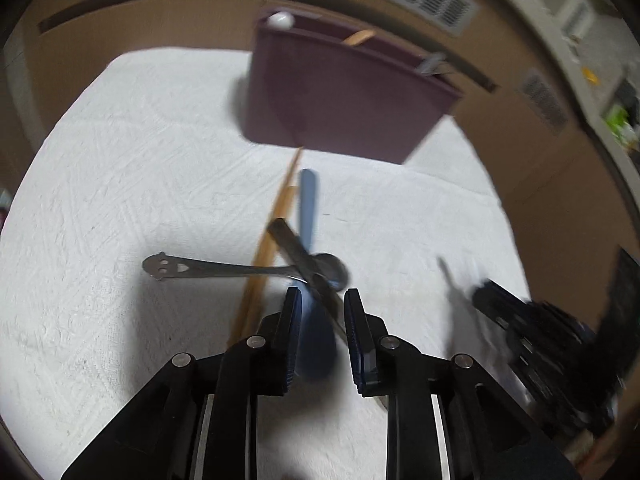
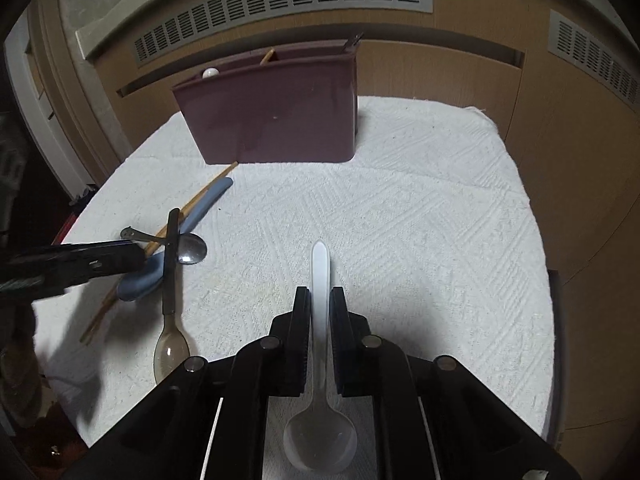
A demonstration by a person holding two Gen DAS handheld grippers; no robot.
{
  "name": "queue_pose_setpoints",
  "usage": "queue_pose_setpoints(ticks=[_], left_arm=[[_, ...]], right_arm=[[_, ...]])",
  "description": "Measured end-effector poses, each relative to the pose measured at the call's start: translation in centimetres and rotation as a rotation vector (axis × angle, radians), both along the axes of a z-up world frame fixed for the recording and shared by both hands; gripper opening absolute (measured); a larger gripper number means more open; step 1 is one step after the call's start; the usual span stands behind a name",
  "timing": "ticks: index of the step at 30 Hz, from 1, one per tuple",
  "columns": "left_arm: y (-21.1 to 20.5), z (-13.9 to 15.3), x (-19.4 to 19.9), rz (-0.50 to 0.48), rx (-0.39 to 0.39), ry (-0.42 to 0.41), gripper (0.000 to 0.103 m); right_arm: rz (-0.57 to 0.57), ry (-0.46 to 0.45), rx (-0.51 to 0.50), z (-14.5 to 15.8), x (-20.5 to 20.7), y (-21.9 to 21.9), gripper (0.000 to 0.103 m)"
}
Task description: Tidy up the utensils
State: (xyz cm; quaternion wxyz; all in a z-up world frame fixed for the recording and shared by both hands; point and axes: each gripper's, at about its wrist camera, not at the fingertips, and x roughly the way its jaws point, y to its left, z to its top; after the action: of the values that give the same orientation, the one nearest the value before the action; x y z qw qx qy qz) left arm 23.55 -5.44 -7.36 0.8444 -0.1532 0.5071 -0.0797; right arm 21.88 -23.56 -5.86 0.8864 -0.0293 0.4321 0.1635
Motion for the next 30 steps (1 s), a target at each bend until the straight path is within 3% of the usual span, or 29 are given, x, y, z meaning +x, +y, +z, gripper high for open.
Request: queue_pose_setpoints(ticks=[4,9,12,16,19,21,23,24,26,30], left_arm=[[-1.5,-1.0,2.2,0.001,0.042,0.012,0.024],[-5.7,-1.2,4.1,-0.169,0.076,-0.05,0.027],[-7.6,-1.1,4.3,-0.219,0.138,-0.073,0.028],[-8.6,-1.4,4.7,-0.213,0.198,-0.046,0.032],[-10.4,-1.4,5.0,-0.233,0.312,-0.05,0.034],[-11.2,-1.5,5.2,-0.253,0.344,-0.067,0.034],[-11.0,-1.5,5.3,-0.266,0.327,-0.075,0.029],[-10.6,-1.4,5.2,-0.269,0.31,-0.077,0.019],[-9.4,-1.3,4.5,-0.278,0.271,-0.076,0.012],[-6.8,-1.0,2.0,-0.275,0.186,-0.07,0.01]], right_arm=[[0.003,-0.038,0.018,0.7,-1.0,-0.4,0.01],[-0.03,-0.044,0.032,0.8,-0.8,-1.5,0.01],[-0.059,-0.032,0.04,0.2,-0.2,-2.5,0.01],[-0.096,-0.027,0.045,-0.5,0.2,-3.4,0.01],[-0.126,-0.024,0.049,-1.0,0.4,-3.8,0.01],[-0.132,-0.026,0.057,-1.0,0.2,-3.9,0.01],[-0.134,-0.03,0.064,-0.9,-0.1,-4.0,0.01],[-0.133,-0.035,0.068,-0.8,-0.4,-4.2,0.01],[-0.127,-0.041,0.074,-0.5,-0.7,-4.3,0.01],[-0.112,-0.027,0.105,-0.5,-0.7,-4.8,0.01]])
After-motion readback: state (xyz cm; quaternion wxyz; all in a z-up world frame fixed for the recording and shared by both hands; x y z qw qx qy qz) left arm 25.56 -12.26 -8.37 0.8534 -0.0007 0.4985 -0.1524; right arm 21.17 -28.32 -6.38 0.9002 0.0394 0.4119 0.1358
